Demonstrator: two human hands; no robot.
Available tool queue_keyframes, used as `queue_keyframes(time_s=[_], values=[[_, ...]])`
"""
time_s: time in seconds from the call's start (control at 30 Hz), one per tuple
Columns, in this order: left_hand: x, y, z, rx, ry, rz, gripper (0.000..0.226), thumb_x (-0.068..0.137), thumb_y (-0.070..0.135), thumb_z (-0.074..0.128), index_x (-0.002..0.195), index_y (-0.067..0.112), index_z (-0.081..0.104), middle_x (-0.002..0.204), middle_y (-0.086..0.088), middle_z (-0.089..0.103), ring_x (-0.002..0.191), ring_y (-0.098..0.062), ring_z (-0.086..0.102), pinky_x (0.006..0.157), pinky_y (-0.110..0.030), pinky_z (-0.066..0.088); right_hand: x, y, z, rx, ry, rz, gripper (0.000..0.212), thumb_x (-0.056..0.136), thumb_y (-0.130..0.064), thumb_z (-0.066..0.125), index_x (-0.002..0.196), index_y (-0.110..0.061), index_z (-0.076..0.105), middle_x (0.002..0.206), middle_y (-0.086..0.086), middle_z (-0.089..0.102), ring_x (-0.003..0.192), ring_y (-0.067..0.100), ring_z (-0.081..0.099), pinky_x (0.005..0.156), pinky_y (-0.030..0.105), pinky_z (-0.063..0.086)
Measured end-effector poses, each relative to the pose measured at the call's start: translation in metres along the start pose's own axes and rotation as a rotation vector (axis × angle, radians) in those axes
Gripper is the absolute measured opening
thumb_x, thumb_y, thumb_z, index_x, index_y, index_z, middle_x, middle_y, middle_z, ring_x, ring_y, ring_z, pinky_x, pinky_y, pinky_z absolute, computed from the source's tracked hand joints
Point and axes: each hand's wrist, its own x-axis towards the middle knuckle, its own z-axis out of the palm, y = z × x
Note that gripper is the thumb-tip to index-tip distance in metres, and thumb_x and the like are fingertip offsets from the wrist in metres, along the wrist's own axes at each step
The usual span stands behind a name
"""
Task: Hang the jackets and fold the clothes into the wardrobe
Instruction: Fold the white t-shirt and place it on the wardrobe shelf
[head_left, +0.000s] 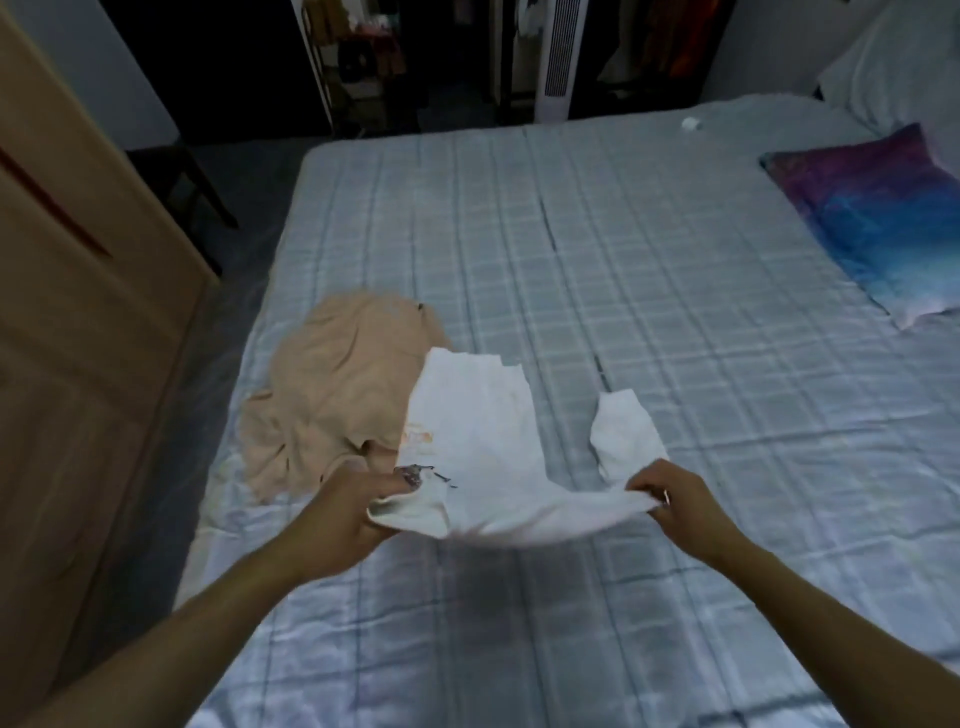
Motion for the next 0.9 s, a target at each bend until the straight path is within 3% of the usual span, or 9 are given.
queue_keyframes(time_s=[0.07,0.13,0.3,0.37,0.5,0.6,0.7,0.8,0.9], values=[[-0.030,-0.011,0.027,0.018,-0.063,-0.011,0.016,0.087,0.036,0.072,0.082,0.021,0.067,0.076,0.012,0.068,0.070,-0.001,0.064,0.059,-0.034,0.051,-0.042,0.010,0.023,-0.039,-0.074,0.002,0.011,0.082,-0.023,0.056,0.089,-0.030,0.061,0.083,-0.013,0.059,0.077,-0.008,0.055,0.066,0.009,0.039],[-0.057,-0.019,0.047,0.085,-0.070,0.012,0.014,0.082,0.028,0.075,0.092,0.025,0.066,0.083,0.010,0.071,0.076,-0.007,0.068,0.060,-0.038,0.054,-0.076,0.017,0.040,-0.089,-0.090,0.013,0.020,0.080,-0.009,0.061,0.088,-0.028,0.062,0.082,-0.011,0.060,0.075,-0.002,0.056,0.065,0.017,0.043],[-0.124,-0.029,0.094,0.249,-0.113,0.140,0.049,0.067,0.014,0.077,0.107,0.034,0.056,0.096,0.009,0.070,0.080,-0.015,0.068,0.061,-0.029,0.056,-0.134,0.014,0.073,-0.285,-0.075,-0.037,0.049,0.064,0.010,0.073,0.084,-0.032,0.058,0.075,-0.004,0.061,0.066,0.017,0.057,0.058,0.036,0.049],[-0.151,-0.033,0.116,0.343,-0.154,0.170,0.058,0.056,0.009,0.076,0.104,0.033,0.054,0.091,0.007,0.066,0.074,-0.017,0.065,0.055,-0.026,0.053,-0.156,0.014,0.090,-0.402,-0.085,-0.002,0.048,0.053,0.010,0.082,0.077,-0.027,0.063,0.072,-0.005,0.061,0.064,0.018,0.057,0.055,0.037,0.048],[-0.201,-0.052,0.173,0.459,-0.251,0.179,0.055,0.045,0.009,0.069,0.092,0.032,0.054,0.082,0.011,0.056,0.068,-0.013,0.055,0.049,-0.025,0.039,-0.204,0.027,0.133,-0.567,-0.104,0.030,0.042,0.043,0.006,0.087,0.072,-0.020,0.070,0.071,-0.004,0.062,0.064,0.022,0.059,0.054,0.033,0.042],[-0.234,-0.076,0.215,0.467,-0.261,0.158,0.044,0.052,0.010,0.062,0.088,0.032,0.052,0.085,0.013,0.057,0.071,-0.012,0.054,0.057,-0.026,0.041,-0.235,0.044,0.170,-0.548,-0.102,0.096,0.038,0.049,0.002,0.089,0.071,-0.021,0.068,0.075,-0.004,0.064,0.068,0.023,0.061,0.058,0.030,0.038],[-0.261,-0.100,0.248,0.525,-0.301,0.106,0.054,0.050,0.002,0.073,0.088,0.032,0.050,0.095,0.012,0.060,0.082,-0.013,0.056,0.071,-0.025,0.035,-0.258,0.041,0.197,-0.532,-0.134,0.219,0.031,0.060,-0.007,0.089,0.073,-0.024,0.066,0.083,-0.005,0.065,0.076,0.021,0.062,0.063,0.033,0.045],[-0.279,-0.114,0.261,0.555,-0.358,0.092,0.056,0.056,0.022,0.081,0.104,0.036,0.056,0.120,0.004,0.060,0.106,-0.019,0.054,0.090,-0.029,0.033,-0.264,0.015,0.209,-0.473,-0.009,0.308,0.024,0.069,-0.002,0.078,0.082,-0.018,0.068,0.093,0.002,0.067,0.084,0.025,0.062,0.073,0.041,0.052],[-0.282,-0.109,0.260,0.536,-0.402,0.099,0.060,0.082,0.057,0.060,0.138,0.040,0.049,0.131,-0.001,0.053,0.117,-0.021,0.049,0.099,-0.035,0.032,-0.259,-0.018,0.227,-0.418,0.099,0.197,0.017,0.078,-0.006,0.066,0.093,-0.015,0.066,0.099,0.004,0.065,0.091,0.027,0.059,0.077,0.041,0.049]])
